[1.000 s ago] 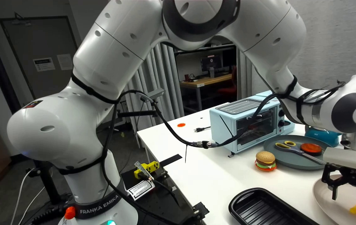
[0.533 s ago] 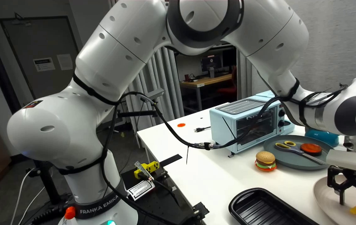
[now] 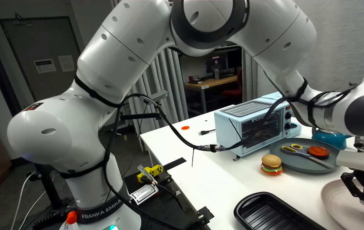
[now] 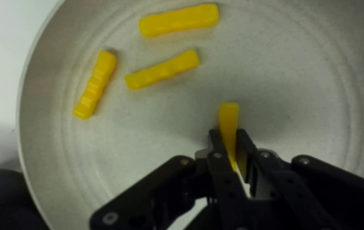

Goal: Take the objects on the plate and put them in the bin

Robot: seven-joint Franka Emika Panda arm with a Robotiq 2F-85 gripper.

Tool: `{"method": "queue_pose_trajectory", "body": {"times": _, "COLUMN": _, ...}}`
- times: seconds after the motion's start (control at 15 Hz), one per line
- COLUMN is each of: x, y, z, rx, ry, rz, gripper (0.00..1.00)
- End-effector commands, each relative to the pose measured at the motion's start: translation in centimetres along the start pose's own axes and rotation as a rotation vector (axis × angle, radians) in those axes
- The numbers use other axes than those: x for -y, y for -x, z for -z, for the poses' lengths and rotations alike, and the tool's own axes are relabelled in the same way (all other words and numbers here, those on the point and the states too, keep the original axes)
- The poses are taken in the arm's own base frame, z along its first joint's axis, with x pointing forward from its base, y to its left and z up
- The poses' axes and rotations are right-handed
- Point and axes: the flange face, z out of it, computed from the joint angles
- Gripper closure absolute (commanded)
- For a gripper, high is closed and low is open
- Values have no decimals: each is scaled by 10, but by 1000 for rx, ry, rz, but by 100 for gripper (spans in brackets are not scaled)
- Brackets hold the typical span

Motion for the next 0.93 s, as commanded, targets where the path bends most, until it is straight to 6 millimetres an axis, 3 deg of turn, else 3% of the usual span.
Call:
{"method": "queue_pose_trajectory", "body": {"times": 0.0, "x": -13, "y": -3, "z": 6, "rx": -4, "ry": 19, "rz": -28, "gripper": 99}}
{"method": "queue_pose_trajectory", "body": {"times": 0.33, "x": -41, "y": -5, "z": 44, "rx": -51, "ry": 59, "rz": -95, "gripper": 97}}
{"method": "queue_pose_trajectory", "body": {"times": 0.87, "x": -84, "y": -31, "z": 117, "rx": -224, "ry": 191, "rz": -154, "gripper": 97}}
